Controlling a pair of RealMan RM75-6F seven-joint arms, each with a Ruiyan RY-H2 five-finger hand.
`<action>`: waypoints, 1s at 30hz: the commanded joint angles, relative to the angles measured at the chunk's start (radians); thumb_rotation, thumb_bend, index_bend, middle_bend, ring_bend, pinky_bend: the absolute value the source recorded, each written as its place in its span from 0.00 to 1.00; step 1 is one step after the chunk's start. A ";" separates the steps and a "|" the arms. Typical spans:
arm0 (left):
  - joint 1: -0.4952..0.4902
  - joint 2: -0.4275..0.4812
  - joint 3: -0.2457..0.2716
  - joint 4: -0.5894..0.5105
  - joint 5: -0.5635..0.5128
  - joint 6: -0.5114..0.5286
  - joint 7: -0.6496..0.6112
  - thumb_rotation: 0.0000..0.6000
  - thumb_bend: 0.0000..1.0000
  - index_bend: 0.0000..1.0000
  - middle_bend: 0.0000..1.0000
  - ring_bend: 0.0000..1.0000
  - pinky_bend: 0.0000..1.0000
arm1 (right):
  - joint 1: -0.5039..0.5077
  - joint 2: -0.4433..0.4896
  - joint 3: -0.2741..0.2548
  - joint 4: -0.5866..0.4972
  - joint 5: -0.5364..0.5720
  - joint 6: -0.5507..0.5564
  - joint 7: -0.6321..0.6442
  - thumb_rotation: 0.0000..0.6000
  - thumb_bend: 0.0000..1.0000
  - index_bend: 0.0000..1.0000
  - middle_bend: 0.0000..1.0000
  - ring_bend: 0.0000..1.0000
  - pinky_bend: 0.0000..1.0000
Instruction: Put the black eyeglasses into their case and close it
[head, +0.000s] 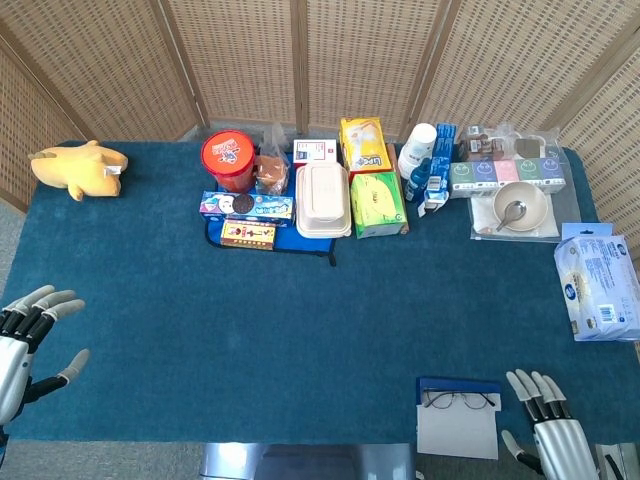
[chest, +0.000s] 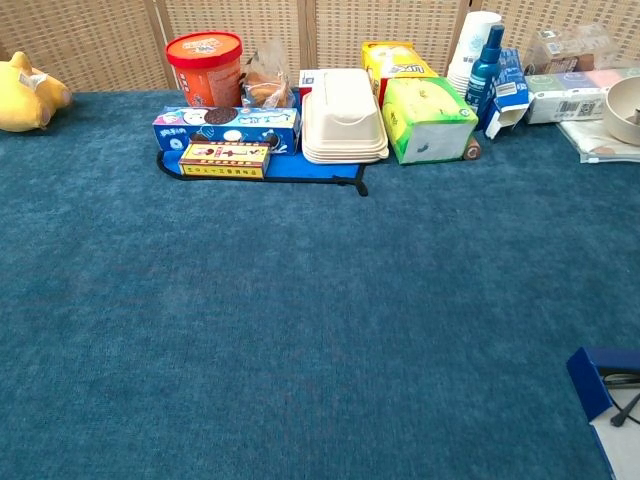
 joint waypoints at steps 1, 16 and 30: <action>0.001 0.005 0.002 -0.005 0.005 0.003 0.000 1.00 0.23 0.26 0.25 0.16 0.19 | -0.035 -0.049 0.000 0.086 0.005 0.026 0.046 0.97 0.30 0.00 0.07 0.05 0.14; -0.004 0.017 -0.005 -0.010 0.013 0.010 -0.013 1.00 0.23 0.26 0.25 0.16 0.19 | -0.115 -0.182 0.007 0.344 0.021 0.074 0.165 1.00 0.30 0.00 0.05 0.05 0.13; 0.001 0.030 -0.001 -0.021 0.023 0.020 -0.007 1.00 0.23 0.26 0.25 0.16 0.19 | -0.145 -0.262 0.013 0.511 0.026 0.093 0.249 1.00 0.30 0.00 0.04 0.04 0.12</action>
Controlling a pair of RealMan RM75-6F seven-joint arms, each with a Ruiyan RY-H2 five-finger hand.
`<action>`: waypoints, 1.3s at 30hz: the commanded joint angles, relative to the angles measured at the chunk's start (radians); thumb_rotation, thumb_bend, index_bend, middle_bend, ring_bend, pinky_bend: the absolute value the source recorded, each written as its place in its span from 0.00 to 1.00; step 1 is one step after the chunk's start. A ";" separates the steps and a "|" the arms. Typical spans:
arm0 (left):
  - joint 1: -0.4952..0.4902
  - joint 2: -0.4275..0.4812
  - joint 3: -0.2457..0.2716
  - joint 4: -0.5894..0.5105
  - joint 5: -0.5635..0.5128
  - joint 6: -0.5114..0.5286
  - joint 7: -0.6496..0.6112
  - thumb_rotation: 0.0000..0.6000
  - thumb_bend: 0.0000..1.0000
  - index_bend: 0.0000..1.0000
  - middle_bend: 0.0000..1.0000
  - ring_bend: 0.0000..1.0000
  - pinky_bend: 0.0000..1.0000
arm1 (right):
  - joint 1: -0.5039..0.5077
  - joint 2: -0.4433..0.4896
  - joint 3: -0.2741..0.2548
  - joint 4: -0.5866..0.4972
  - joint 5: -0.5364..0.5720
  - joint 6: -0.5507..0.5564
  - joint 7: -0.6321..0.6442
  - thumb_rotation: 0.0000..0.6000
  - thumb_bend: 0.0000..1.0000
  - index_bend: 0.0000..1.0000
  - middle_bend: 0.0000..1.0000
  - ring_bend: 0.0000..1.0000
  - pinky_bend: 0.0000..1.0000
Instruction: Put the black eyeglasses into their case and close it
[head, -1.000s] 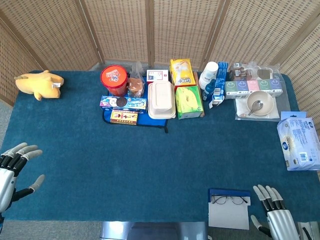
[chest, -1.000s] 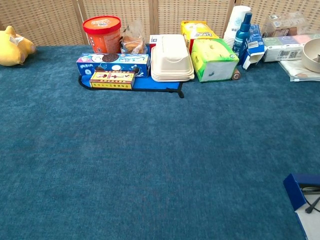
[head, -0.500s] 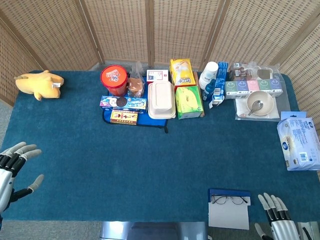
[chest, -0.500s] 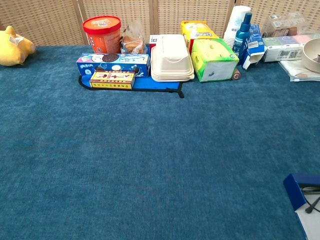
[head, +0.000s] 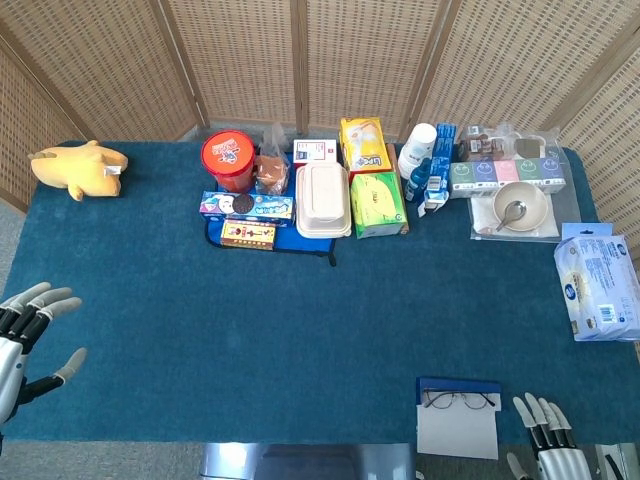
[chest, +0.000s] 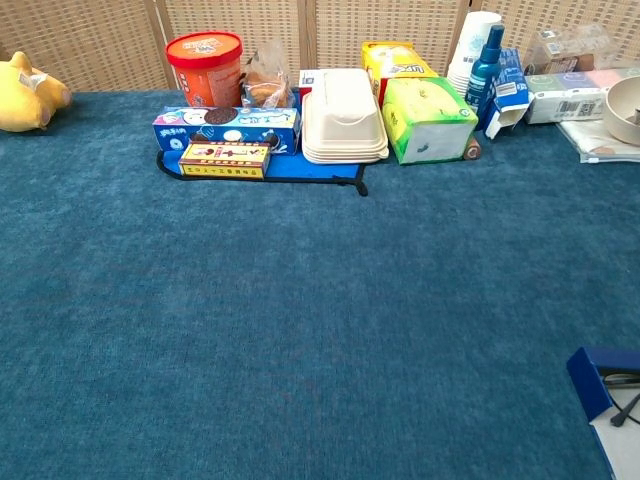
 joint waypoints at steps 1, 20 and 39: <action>0.002 0.000 0.001 -0.001 0.002 0.002 0.001 1.00 0.23 0.26 0.25 0.16 0.19 | -0.007 -0.015 0.000 0.027 0.000 0.008 0.017 1.00 0.30 0.00 0.04 0.04 0.12; 0.041 0.002 0.026 -0.007 0.042 0.047 0.009 1.00 0.23 0.26 0.25 0.16 0.19 | -0.043 -0.088 -0.024 0.198 -0.018 0.005 0.122 1.00 0.30 0.00 0.00 0.01 0.12; 0.062 0.004 0.029 0.002 0.045 0.072 -0.002 1.00 0.23 0.26 0.25 0.15 0.19 | -0.019 -0.121 -0.054 0.260 -0.058 0.034 0.165 1.00 0.30 0.00 0.00 0.00 0.10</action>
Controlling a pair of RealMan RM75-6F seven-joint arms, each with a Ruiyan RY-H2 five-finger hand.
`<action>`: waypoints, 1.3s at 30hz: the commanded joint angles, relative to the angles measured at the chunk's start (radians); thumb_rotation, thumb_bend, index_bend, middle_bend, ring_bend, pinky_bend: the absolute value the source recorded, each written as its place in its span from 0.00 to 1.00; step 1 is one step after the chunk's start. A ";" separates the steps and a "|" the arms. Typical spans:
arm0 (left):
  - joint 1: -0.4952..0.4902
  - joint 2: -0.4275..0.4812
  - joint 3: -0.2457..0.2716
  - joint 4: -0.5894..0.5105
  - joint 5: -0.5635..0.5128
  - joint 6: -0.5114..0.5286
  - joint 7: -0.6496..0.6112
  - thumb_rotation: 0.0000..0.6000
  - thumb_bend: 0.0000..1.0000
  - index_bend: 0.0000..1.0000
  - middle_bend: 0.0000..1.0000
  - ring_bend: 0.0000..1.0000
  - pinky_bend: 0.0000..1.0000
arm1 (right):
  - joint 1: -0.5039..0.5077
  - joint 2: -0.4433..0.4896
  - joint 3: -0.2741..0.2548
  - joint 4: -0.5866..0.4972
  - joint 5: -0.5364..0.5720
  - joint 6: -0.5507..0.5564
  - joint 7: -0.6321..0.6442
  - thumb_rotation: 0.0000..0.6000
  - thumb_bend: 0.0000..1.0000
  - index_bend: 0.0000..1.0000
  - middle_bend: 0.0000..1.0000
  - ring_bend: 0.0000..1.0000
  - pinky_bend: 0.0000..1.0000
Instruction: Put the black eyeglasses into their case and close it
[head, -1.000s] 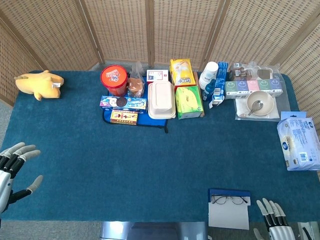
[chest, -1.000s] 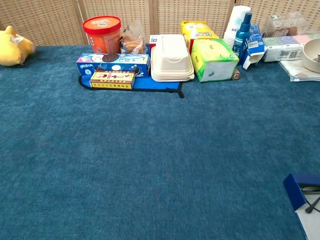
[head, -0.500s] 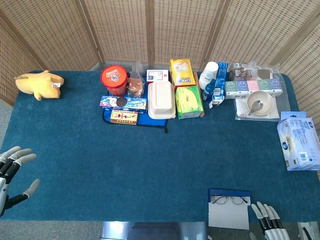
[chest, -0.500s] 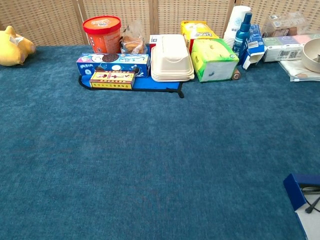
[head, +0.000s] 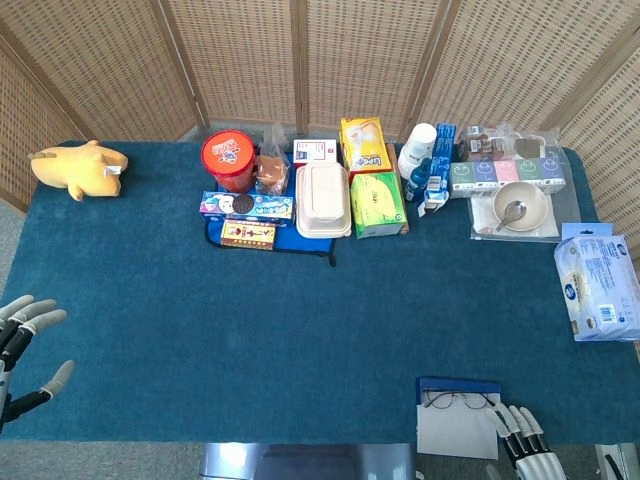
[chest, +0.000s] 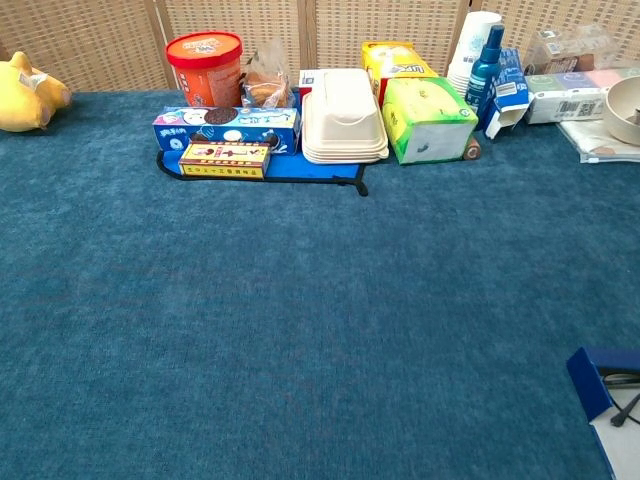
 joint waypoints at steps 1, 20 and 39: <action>0.003 0.000 0.000 -0.002 0.000 0.003 0.002 1.00 0.23 0.26 0.25 0.16 0.19 | 0.005 -0.004 0.000 0.001 0.000 -0.007 0.006 1.00 0.30 0.00 0.00 0.00 0.10; 0.033 0.000 0.009 -0.030 0.024 0.025 0.048 1.00 0.23 0.26 0.25 0.16 0.19 | 0.035 -0.015 0.007 0.014 0.007 -0.044 0.064 1.00 0.29 0.00 0.00 0.00 0.09; 0.036 -0.014 0.005 -0.003 0.006 0.019 0.028 1.00 0.23 0.26 0.25 0.16 0.19 | 0.057 -0.015 0.033 -0.017 0.024 0.029 0.104 1.00 0.29 0.00 0.04 0.02 0.09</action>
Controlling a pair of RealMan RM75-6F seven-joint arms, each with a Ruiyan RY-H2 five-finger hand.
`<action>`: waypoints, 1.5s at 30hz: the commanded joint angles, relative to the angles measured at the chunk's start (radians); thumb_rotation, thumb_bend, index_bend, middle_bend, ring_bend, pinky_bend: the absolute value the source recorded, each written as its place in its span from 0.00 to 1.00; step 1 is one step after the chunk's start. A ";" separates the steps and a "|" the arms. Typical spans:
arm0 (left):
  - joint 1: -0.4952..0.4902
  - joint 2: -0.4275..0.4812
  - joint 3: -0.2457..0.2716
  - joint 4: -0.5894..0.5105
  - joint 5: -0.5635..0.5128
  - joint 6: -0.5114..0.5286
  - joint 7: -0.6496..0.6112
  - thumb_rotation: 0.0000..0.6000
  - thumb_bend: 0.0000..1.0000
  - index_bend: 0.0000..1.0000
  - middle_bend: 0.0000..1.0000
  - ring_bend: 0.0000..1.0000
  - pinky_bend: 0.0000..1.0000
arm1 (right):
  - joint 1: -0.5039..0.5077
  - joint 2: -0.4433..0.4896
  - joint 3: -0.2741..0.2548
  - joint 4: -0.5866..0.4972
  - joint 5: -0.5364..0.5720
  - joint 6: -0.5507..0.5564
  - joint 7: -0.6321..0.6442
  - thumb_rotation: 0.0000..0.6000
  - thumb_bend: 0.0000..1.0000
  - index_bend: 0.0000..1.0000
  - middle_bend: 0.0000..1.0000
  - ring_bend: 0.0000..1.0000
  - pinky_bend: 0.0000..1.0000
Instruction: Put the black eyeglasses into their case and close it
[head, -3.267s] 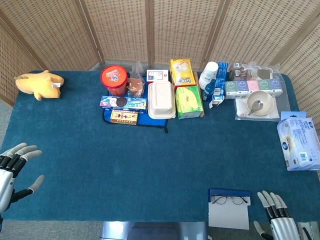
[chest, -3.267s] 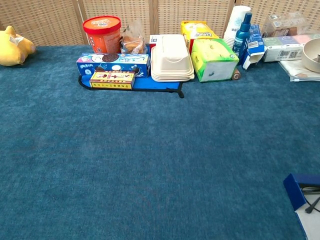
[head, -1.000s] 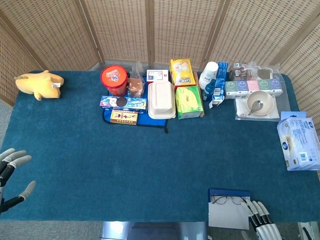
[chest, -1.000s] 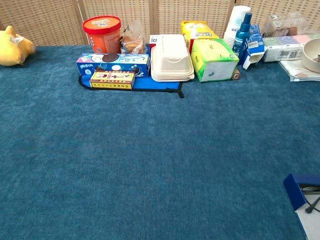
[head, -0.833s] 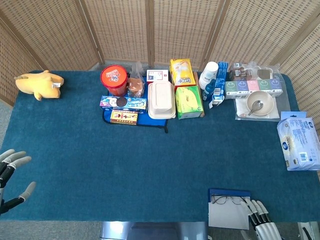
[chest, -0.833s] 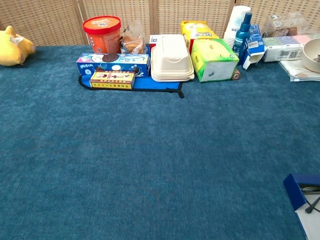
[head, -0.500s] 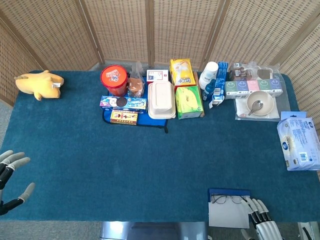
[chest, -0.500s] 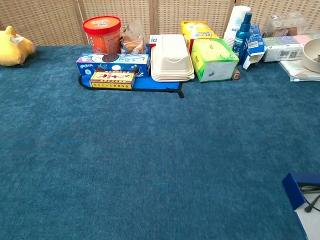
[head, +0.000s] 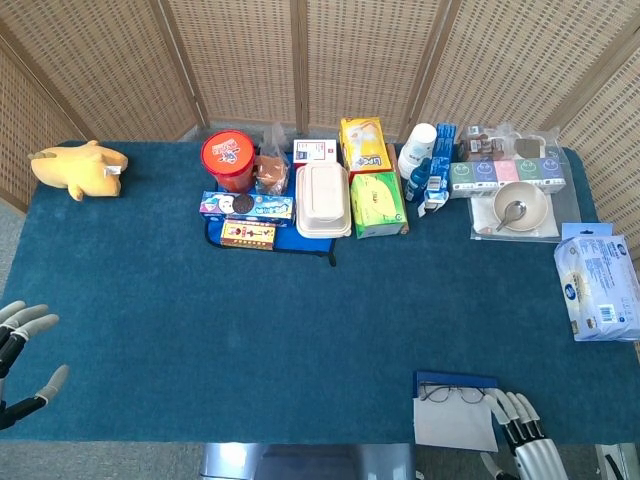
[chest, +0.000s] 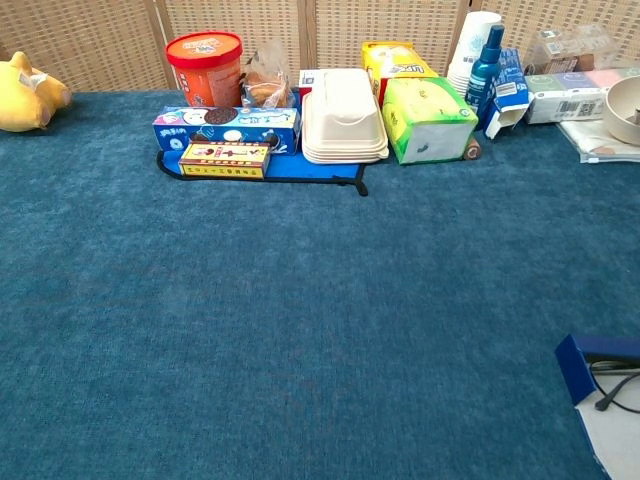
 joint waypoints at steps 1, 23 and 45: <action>0.001 -0.004 -0.001 0.009 -0.007 0.000 -0.009 1.00 0.23 0.26 0.25 0.16 0.19 | 0.011 0.003 0.012 -0.013 0.010 0.008 0.013 1.00 0.29 0.00 0.05 0.03 0.09; -0.002 -0.015 -0.010 0.067 -0.049 -0.005 -0.064 1.00 0.23 0.26 0.25 0.15 0.19 | 0.067 0.033 0.020 -0.098 0.010 -0.020 0.000 1.00 0.29 0.37 0.22 0.19 0.19; -0.004 -0.015 -0.015 0.073 -0.065 -0.007 -0.071 1.00 0.23 0.26 0.25 0.15 0.19 | 0.067 0.041 0.020 -0.158 0.014 -0.038 0.016 1.00 0.28 0.56 0.27 0.24 0.20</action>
